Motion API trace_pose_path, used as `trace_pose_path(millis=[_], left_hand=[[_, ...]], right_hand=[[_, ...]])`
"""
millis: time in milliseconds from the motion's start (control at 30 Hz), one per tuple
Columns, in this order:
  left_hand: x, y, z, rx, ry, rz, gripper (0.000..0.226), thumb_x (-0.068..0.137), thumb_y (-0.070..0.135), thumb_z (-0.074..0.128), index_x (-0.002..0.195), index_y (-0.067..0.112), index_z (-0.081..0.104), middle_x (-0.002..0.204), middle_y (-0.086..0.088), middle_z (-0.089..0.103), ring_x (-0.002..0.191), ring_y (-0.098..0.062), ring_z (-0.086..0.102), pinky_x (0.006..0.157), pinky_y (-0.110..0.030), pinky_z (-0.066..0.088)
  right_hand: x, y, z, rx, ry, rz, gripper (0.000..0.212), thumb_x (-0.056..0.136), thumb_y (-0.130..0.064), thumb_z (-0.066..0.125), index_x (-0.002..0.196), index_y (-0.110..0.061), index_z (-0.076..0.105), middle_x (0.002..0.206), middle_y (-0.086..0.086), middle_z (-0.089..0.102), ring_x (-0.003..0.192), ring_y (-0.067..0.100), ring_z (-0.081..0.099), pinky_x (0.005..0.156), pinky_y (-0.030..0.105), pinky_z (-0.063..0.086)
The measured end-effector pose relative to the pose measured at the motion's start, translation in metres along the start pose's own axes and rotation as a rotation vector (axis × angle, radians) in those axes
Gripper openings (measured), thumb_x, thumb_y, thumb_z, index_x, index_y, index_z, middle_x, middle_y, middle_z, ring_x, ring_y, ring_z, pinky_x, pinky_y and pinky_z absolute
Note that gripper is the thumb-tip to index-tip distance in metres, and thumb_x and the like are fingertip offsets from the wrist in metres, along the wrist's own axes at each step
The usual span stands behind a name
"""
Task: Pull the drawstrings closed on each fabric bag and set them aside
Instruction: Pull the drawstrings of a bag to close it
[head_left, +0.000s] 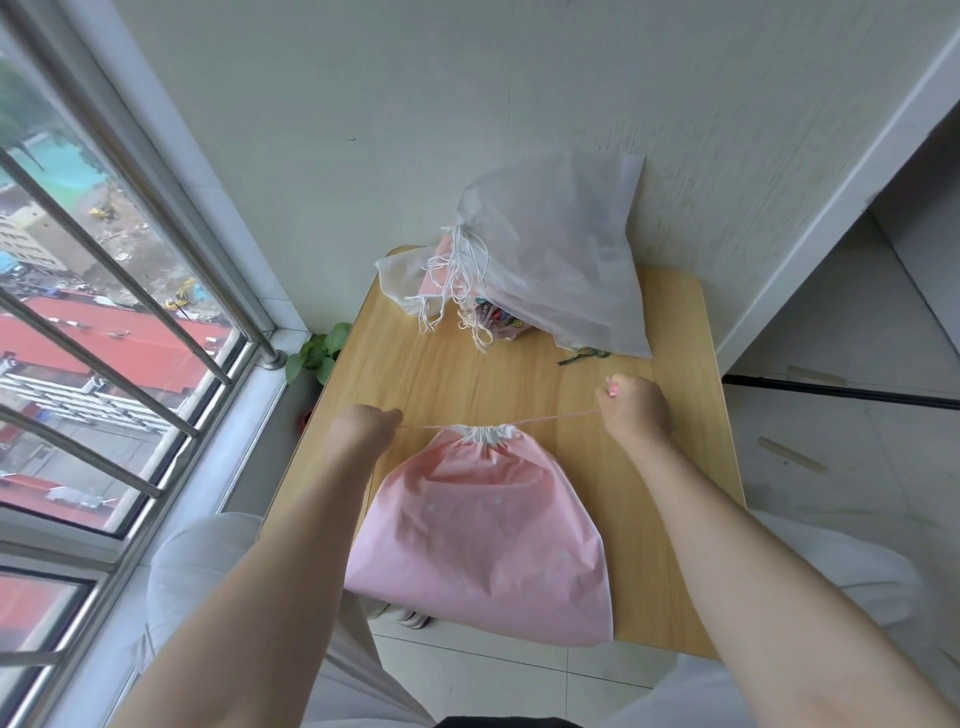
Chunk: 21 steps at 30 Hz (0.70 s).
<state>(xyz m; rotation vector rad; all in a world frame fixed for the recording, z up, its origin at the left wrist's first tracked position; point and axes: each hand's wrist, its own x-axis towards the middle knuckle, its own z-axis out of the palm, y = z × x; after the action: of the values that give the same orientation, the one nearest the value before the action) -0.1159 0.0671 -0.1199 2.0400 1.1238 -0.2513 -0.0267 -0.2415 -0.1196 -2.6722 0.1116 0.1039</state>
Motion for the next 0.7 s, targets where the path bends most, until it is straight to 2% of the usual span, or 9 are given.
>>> trace_pose_path(millis=[133, 200, 267, 367, 433, 500, 567, 633, 700], left_hand=[[-0.007, 0.019, 0.002, -0.380, -0.147, -0.086, 0.034, 0.085, 0.032, 0.060, 0.061, 0.012, 0.047, 0.050, 0.000, 0.032, 0.042, -0.017, 0.027, 0.048, -0.022, 0.024], [-0.014, 0.031, 0.005, -0.535, -0.222, -0.106, 0.033, 0.085, 0.025, 0.057, 0.058, 0.016, 0.040, 0.050, 0.002, 0.029, 0.042, -0.014, 0.022, 0.047, -0.021, 0.022], [-0.019, 0.042, 0.007, -0.598, -0.265, -0.090, 0.032, 0.085, 0.020, 0.054, 0.057, 0.018, 0.039, 0.047, 0.004, 0.030, 0.041, -0.013, 0.025, 0.046, -0.020, 0.028], [-0.027, 0.058, 0.006, -0.574, -0.306, 0.002, 0.035, 0.089, 0.017, 0.054, 0.056, 0.017, 0.041, 0.045, 0.003, 0.037, 0.042, -0.015, 0.035, 0.049, -0.024, 0.040], [-0.031, 0.065, 0.004, -0.522, -0.308, 0.090, 0.035, 0.091, 0.019, 0.056, 0.057, 0.014, 0.047, 0.050, 0.000, 0.045, 0.047, -0.018, 0.043, 0.057, -0.030, 0.050], [-0.034, 0.072, 0.003, -0.396, -0.289, 0.200, 0.031, 0.092, 0.021, 0.057, 0.063, 0.011, 0.055, 0.060, -0.004, 0.053, 0.055, -0.020, 0.051, 0.070, -0.037, 0.054], [-0.034, 0.074, 0.003, -0.073, -0.194, 0.375, 0.022, 0.091, 0.023, 0.057, 0.076, 0.009, 0.064, 0.075, -0.005, 0.061, 0.069, -0.021, 0.056, 0.076, -0.037, 0.053], [-0.035, 0.075, 0.002, 0.289, -0.032, 0.556, 0.020, 0.088, 0.028, 0.059, 0.103, 0.016, 0.066, 0.098, -0.002, 0.066, 0.091, -0.021, 0.060, 0.088, -0.037, 0.050], [-0.037, 0.073, 0.002, 0.362, 0.077, 0.656, 0.053, 0.086, 0.033, 0.062, 0.136, 0.025, 0.047, 0.121, -0.002, 0.057, 0.115, -0.024, 0.052, 0.102, -0.043, 0.040]], right_hand=[[-0.005, -0.026, -0.004, 0.199, 0.095, -0.073, 0.035, 0.089, -0.030, 0.061, 0.112, -0.006, 0.049, 0.116, 0.007, 0.051, 0.107, 0.025, 0.049, 0.085, 0.036, 0.045], [-0.013, -0.043, -0.006, 0.175, 0.091, -0.123, 0.017, 0.088, -0.023, 0.054, 0.096, -0.009, 0.056, 0.103, 0.007, 0.058, 0.099, 0.027, 0.054, 0.083, 0.039, 0.048], [-0.024, -0.061, -0.007, 0.109, -0.130, -0.089, 0.031, 0.088, -0.031, 0.044, 0.072, -0.009, 0.058, 0.076, 0.003, 0.063, 0.077, 0.027, 0.061, 0.076, 0.035, 0.051], [-0.038, -0.079, 0.000, 0.034, -0.548, -0.022, 0.061, 0.092, -0.059, 0.038, 0.084, -0.007, 0.069, 0.079, 0.003, 0.071, 0.075, 0.023, 0.068, 0.078, 0.033, 0.054], [-0.044, -0.085, 0.010, 0.052, -0.663, -0.039, 0.056, 0.090, -0.060, 0.048, 0.083, -0.007, 0.062, 0.081, 0.004, 0.064, 0.075, 0.020, 0.061, 0.069, 0.028, 0.047], [-0.049, -0.089, 0.017, 0.176, -0.657, -0.057, 0.036, 0.089, -0.042, 0.061, 0.068, -0.013, 0.053, 0.070, 0.001, 0.052, 0.064, 0.017, 0.051, 0.059, 0.027, 0.040], [-0.050, -0.089, 0.020, 0.305, -0.582, -0.074, 0.019, 0.088, -0.024, 0.063, 0.087, -0.006, 0.071, 0.093, 0.006, 0.069, 0.078, 0.022, 0.063, 0.069, 0.030, 0.048], [-0.052, -0.091, 0.020, 0.418, -0.531, -0.050, 0.022, 0.090, -0.018, 0.063, 0.103, -0.004, 0.074, 0.120, 0.001, 0.068, 0.083, 0.020, 0.068, 0.066, 0.025, 0.049], [-0.054, -0.090, 0.019, 0.507, -0.519, -0.022, 0.016, 0.092, -0.015, 0.062, 0.087, -0.006, 0.074, 0.097, 0.001, 0.070, 0.059, 0.013, 0.059, 0.056, 0.023, 0.046]])
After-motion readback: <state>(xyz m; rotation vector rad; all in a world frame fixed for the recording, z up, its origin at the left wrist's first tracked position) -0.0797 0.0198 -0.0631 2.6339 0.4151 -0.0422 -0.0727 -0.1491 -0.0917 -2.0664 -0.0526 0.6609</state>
